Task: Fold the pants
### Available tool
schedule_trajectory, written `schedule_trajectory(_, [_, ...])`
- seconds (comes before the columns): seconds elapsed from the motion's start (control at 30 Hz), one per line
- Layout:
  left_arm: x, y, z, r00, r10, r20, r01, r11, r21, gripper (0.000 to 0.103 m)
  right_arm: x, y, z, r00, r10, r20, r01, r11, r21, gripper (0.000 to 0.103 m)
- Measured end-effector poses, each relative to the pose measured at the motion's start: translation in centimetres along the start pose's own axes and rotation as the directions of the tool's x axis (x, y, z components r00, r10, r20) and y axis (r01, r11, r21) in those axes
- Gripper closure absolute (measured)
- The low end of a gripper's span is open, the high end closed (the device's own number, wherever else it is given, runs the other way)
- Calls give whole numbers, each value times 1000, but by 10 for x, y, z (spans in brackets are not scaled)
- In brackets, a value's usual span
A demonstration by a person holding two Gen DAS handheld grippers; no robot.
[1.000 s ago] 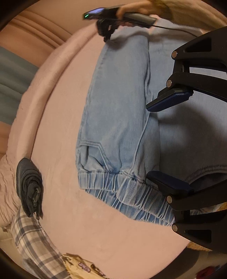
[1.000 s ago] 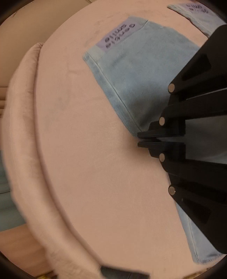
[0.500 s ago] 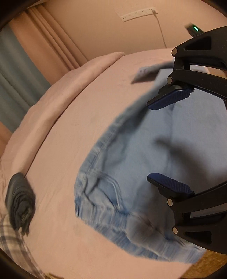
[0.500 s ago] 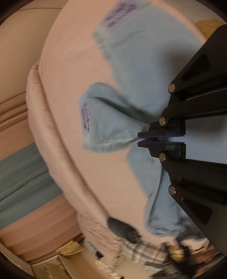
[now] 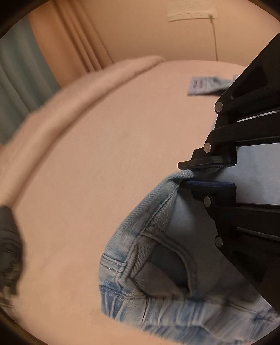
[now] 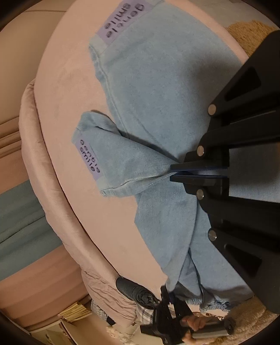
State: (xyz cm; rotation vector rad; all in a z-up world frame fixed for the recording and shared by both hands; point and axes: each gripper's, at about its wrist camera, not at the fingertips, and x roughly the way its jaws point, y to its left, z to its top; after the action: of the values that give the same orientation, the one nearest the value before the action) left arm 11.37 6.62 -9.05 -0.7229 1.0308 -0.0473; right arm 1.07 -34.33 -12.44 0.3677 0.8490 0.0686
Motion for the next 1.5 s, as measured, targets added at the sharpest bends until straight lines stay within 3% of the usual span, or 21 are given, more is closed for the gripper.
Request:
schedule_trajectory(0.1, [-55, -7, -31, 994, -79, 77, 70, 991, 113, 97, -22, -5, 8, 999, 2, 48, -1, 1000, -21, 100])
schedule_trajectory(0.2, [-88, 8, -76, 991, -128, 41, 119, 978, 170, 97, -47, -8, 13, 995, -18, 93, 22, 999, -41, 100])
schedule_trajectory(0.27, [-91, 27, -109, 992, -123, -39, 127, 980, 156, 97, -56, -12, 10, 995, -46, 94, 51, 997, -54, 100])
schedule_trajectory(0.4, [-74, 58, -156, 988, -48, -146, 65, 992, 110, 97, -50, -25, -8, 996, -89, 26, 90, 995, -53, 100])
schedule_trajectory(0.5, [-68, 63, -164, 990, -42, -138, 54, 995, 88, 97, -34, -30, -10, 995, -94, -27, 93, 994, -56, 95])
schedule_trajectory(0.6, [-74, 56, -162, 992, -19, -126, 36, 990, 133, 96, -23, -15, 3, 996, -66, -53, 60, 992, -111, 91])
schedule_trajectory(0.63, [-77, 56, -160, 992, -14, -123, 31, 990, 141, 92, -21, -10, 8, 996, -73, -54, 65, 989, -135, 80])
schedule_trajectory(0.67, [-81, 54, -157, 993, -6, -116, 22, 990, 138, 84, -16, 0, 17, 995, -87, -56, 76, 981, -176, 62])
schedule_trajectory(0.7, [-85, 54, -154, 995, 4, -104, 10, 992, 129, 81, -11, 8, 24, 994, -93, -54, 80, 975, -209, 55])
schedule_trajectory(0.87, [-112, 84, -130, 999, 52, -1, -52, 998, 44, 60, 34, 57, 63, 989, -128, -79, 92, 931, -352, 44])
schedule_trajectory(0.97, [-117, 98, -116, 998, 51, 30, -51, 999, -13, 59, 89, 82, 75, 957, -267, -116, 186, 866, -465, 46])
schedule_trajectory(1.0, [-117, 101, -114, 998, 49, 36, -48, 999, -21, 59, 108, 86, 74, 935, -331, -124, 228, 832, -506, 46])
schedule_trajectory(1.03, [-118, 103, -113, 998, 48, 48, -46, 999, -27, 59, 127, 86, 71, 911, -388, -138, 259, 801, -540, 52])
schedule_trajectory(1.07, [-117, 106, -113, 995, 57, 78, -55, 998, -32, 60, 138, 83, 70, 902, -405, -150, 266, 795, -546, 61])
schedule_trajectory(1.1, [-112, 103, -113, 995, 57, 85, -55, 998, -31, 63, 145, 79, 70, 909, -389, -151, 256, 805, -536, 66])
schedule_trajectory(1.13, [-111, 105, -113, 995, 47, 84, -44, 999, -30, 74, 145, 78, 73, 919, -370, -138, 246, 809, -533, 89])
schedule_trajectory(1.17, [-109, 105, -113, 996, 37, 76, -35, 999, -28, 83, 144, 77, 76, 920, -368, -137, 245, 810, -533, 93])
schedule_trajectory(1.27, [-108, 98, -116, 996, 39, 81, -39, 999, -1, 84, 126, 66, 104, 945, -297, -140, 212, 878, -428, 95])
schedule_trajectory(1.37, [-114, 93, -121, 996, 38, 85, -41, 999, 29, 84, 54, 43, 144, 982, -188, 33, 190, 940, -283, 95])
schedule_trajectory(1.43, [-113, 93, -124, 997, 47, 61, -49, 998, 37, 84, 5, 18, 153, 982, -140, 123, 161, 970, -184, 95])
schedule_trajectory(1.5, [-109, 98, -126, 998, 59, 36, -60, 998, 36, 84, -46, -21, 147, 968, -132, 215, 149, 986, -69, 95])
